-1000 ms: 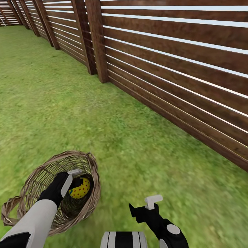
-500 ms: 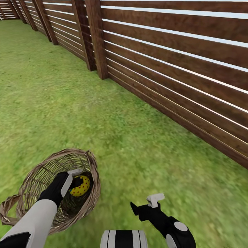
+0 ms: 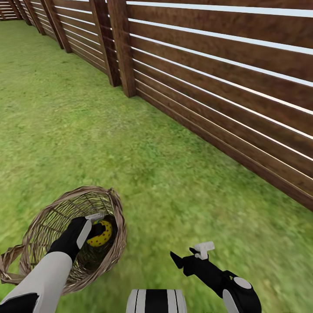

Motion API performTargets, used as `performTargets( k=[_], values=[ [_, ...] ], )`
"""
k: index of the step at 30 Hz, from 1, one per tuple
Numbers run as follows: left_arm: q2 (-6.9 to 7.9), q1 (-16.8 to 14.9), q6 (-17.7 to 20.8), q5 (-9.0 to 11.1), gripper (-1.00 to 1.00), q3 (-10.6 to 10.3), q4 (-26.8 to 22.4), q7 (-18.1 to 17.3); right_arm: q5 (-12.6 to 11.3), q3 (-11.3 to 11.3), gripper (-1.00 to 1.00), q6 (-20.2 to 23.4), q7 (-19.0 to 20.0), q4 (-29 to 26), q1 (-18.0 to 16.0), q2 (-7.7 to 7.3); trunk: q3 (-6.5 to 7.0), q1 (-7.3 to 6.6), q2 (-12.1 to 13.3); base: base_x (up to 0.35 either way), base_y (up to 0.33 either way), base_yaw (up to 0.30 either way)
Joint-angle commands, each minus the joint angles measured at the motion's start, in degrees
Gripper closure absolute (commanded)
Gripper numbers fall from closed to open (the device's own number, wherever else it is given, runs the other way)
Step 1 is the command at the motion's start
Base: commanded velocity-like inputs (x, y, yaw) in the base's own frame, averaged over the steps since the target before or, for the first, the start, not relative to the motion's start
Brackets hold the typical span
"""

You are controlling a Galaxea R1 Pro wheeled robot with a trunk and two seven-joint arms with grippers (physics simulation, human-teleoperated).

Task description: Take the three Easter eggs out of the wicker basket on the lawn in the garden, then place them on the lawn next to a single tree (choose any tree) so that all three eggs are next to the same tree and none are left in the basket.

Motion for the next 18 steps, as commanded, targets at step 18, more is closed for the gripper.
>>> performTargets(
  k=[18],
  values=[
    [-0.07,0.1,0.37,-0.42,-1.0,0.0,-0.31,0.5,-0.01,-0.07,-1.0,0.47,0.04,-0.05,-0.02,0.03,-0.04,0.0,-0.01,0.0,0.0,0.0]
  ],
)
